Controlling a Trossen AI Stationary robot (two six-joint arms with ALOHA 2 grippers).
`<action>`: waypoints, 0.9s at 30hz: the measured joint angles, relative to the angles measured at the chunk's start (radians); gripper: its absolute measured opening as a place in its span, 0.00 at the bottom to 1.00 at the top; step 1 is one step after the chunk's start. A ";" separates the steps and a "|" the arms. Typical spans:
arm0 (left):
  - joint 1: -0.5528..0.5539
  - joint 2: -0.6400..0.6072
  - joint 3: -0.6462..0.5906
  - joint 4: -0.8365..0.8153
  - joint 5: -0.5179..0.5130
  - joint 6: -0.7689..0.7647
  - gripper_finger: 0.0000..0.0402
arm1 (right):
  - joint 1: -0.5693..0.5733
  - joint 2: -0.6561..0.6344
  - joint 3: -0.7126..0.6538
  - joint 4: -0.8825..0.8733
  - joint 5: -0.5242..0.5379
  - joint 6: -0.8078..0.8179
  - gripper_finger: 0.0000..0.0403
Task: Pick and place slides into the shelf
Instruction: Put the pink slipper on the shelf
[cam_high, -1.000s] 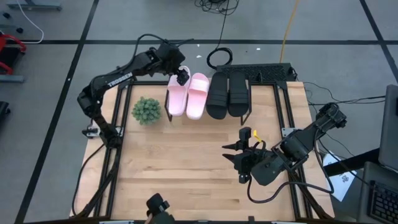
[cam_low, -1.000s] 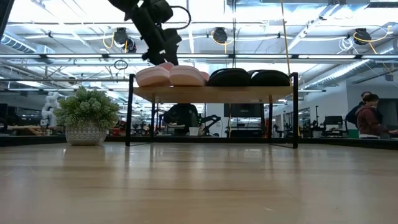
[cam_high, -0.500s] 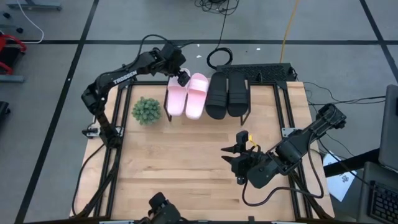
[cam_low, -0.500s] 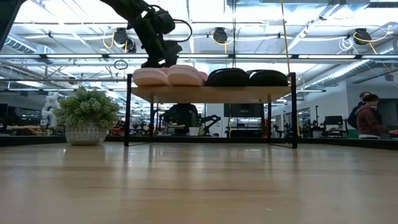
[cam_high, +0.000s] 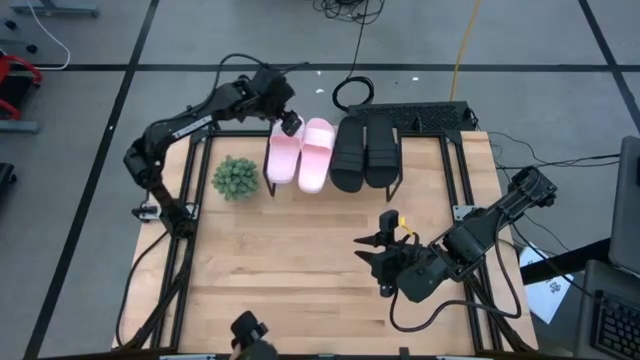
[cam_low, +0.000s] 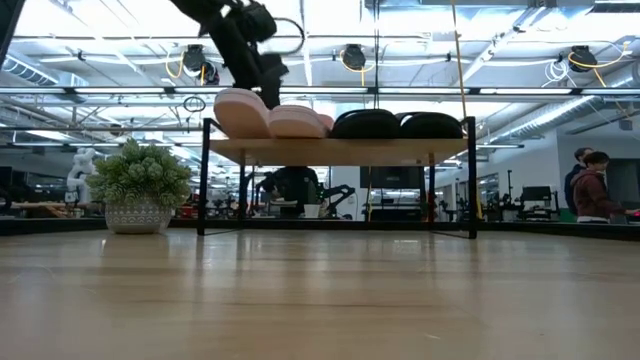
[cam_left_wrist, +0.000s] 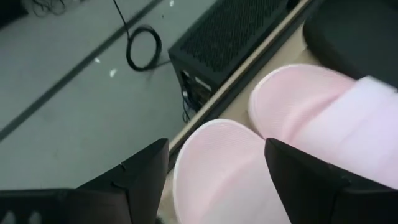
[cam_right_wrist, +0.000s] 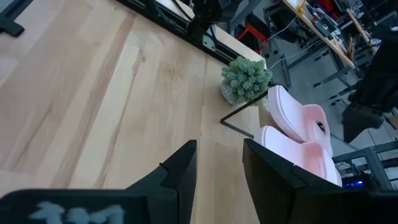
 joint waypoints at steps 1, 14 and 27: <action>-0.002 -0.016 0.000 0.000 -0.004 0.000 0.67 | 0.000 0.000 0.000 0.006 0.000 -0.005 0.29; -0.174 -0.123 0.000 -0.270 0.004 -0.128 0.67 | 0.000 -0.005 0.000 0.051 0.001 -0.025 0.29; -0.291 -0.103 -0.002 -0.416 -0.060 -0.271 0.67 | 0.025 -0.019 0.000 0.068 0.001 -0.015 0.29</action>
